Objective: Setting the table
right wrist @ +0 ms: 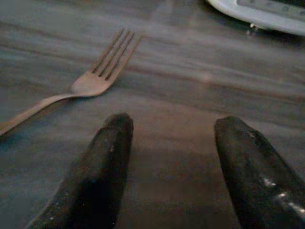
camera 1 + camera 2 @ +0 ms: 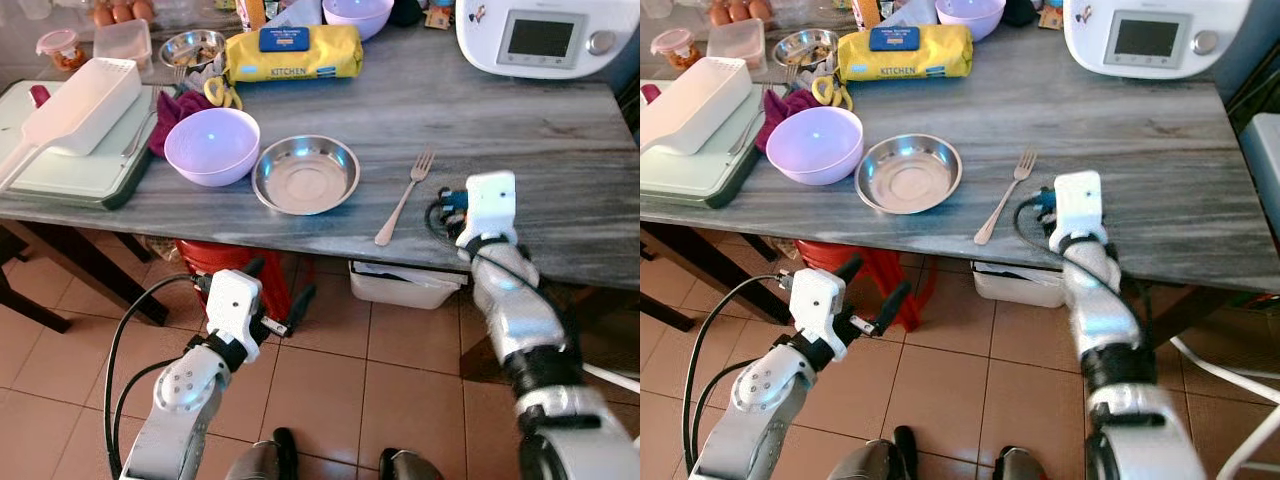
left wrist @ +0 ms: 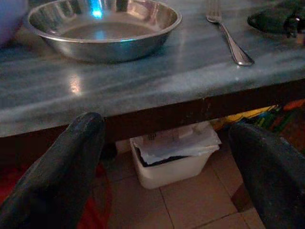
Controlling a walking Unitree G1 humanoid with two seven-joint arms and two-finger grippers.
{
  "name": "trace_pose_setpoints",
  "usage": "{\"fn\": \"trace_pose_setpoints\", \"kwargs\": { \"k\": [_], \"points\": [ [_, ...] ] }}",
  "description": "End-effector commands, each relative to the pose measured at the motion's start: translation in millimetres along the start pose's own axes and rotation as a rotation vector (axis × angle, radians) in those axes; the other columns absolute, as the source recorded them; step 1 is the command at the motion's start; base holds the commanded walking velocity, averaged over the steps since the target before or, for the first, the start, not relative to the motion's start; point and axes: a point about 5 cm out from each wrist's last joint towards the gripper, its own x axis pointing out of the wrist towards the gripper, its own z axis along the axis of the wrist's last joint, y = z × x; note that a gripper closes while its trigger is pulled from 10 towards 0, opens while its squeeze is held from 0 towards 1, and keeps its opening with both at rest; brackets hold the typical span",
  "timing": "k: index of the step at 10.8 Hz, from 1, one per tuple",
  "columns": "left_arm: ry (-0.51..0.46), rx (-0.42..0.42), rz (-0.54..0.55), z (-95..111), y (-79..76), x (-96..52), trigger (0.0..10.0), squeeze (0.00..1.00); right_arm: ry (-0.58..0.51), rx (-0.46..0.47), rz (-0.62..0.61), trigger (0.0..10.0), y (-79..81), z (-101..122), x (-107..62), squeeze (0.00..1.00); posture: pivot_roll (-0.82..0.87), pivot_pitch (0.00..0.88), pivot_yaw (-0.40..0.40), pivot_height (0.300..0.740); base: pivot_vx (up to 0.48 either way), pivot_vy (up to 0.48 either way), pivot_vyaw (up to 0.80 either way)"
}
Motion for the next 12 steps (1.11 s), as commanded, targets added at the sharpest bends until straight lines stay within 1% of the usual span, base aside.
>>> {"fn": "trace_pose_setpoints", "kwargs": {
  "k": [1,3,4,7,8,10,11,12],
  "points": [
    [0.021,0.002,-0.010,-3.3,-0.4,-4.6,10.0,0.00,0.053,-0.005,0.012,10.0,-2.9,-3.0,4.0,1.00,-0.05,0.261,0.100,0.740,0.000,0.000,0.00],
    [0.026,0.001,-0.008,-3.6,-1.9,-7.5,10.0,0.00,0.068,-0.007,0.029,10.0,-6.9,2.3,11.4,1.00,-0.04,0.269,0.095,0.740,0.000,0.000,0.00],
    [0.035,-0.001,-0.002,-4.9,-2.5,-12.0,10.0,0.00,0.083,0.023,0.064,10.0,-5.7,7.8,17.5,1.00,-0.03,0.274,0.091,0.740,0.000,0.000,0.00],
    [0.041,0.000,0.012,-4.9,-0.3,-13.9,10.0,0.00,0.098,0.060,0.191,10.0,11.0,19.8,23.3,1.00,-0.02,0.277,0.087,0.740,0.000,0.000,0.00],
    [0.043,0.000,0.012,-4.7,-0.3,-13.5,10.0,0.00,0.111,0.038,0.244,10.0,14.8,21.8,24.3,1.00,-0.02,0.275,0.088,0.740,0.000,0.000,0.00],
    [0.044,0.000,0.008,-4.0,-1.0,-11.7,10.0,0.00,0.136,0.011,0.290,10.0,13.9,24.1,27.0,1.00,-0.02,0.271,0.092,0.740,0.000,0.000,0.00],
    [0.044,0.001,0.007,-3.9,-0.8,-11.3,10.0,0.00,0.135,-0.011,0.294,10.0,11.0,25.9,28.0,1.00,-0.02,0.268,0.092,0.740,0.000,0.000,0.00],
    [0.045,0.002,0.007,-4.0,-0.6,-11.3,10.0,0.00,0.134,-0.012,0.288,10.0,9.3,26.9,28.5,1.00,-0.02,0.268,0.093,0.740,0.000,0.000,0.00]
  ]
}}
